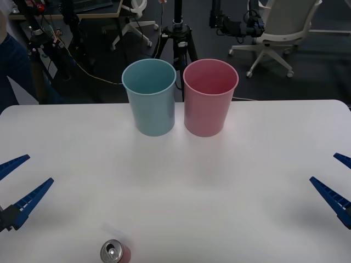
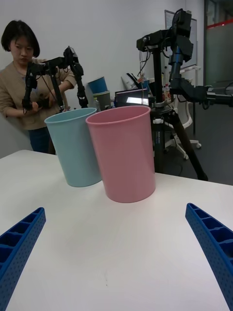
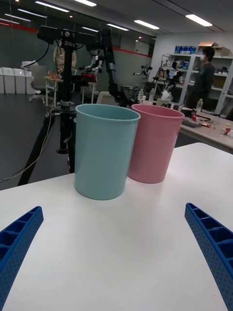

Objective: Grasp the object on the table and drop it into the matching bin: aluminum can to the light blue bin, PET bottle to the pink bin.

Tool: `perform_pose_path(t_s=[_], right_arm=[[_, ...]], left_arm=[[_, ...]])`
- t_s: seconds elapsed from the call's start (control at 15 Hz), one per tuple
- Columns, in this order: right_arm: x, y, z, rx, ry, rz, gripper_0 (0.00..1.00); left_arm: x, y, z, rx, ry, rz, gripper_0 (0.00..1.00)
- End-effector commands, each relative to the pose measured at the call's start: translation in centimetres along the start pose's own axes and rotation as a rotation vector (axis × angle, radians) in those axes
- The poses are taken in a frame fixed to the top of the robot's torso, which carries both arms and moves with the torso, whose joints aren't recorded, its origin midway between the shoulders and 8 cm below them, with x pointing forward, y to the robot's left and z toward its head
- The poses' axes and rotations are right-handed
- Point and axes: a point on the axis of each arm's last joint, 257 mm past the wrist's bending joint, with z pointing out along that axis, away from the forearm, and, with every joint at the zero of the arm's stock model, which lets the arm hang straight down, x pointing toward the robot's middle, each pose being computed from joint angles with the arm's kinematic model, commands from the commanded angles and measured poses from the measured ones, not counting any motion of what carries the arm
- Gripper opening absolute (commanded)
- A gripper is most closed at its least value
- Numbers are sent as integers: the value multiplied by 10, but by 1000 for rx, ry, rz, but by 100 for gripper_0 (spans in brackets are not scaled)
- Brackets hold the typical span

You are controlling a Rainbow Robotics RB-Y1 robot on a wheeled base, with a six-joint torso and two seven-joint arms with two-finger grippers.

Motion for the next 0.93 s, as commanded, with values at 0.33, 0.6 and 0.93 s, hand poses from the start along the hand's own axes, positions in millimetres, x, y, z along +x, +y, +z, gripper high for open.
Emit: perform_pose_path(t_s=[0.33, 0.6, 0.93], right_arm=[[0, 0, 0, 0, 0, 0, 100], [0, 0, 0, 0, 0, 0, 100], [0, 0, 0, 0, 0, 0, 100]], left_arm=[[-16, 14, 10, 6, -7, 60, 100], [-10, 10, 7, 13, 9, 64, 100], [-1, -4, -4, 54, 22, 43, 100]])
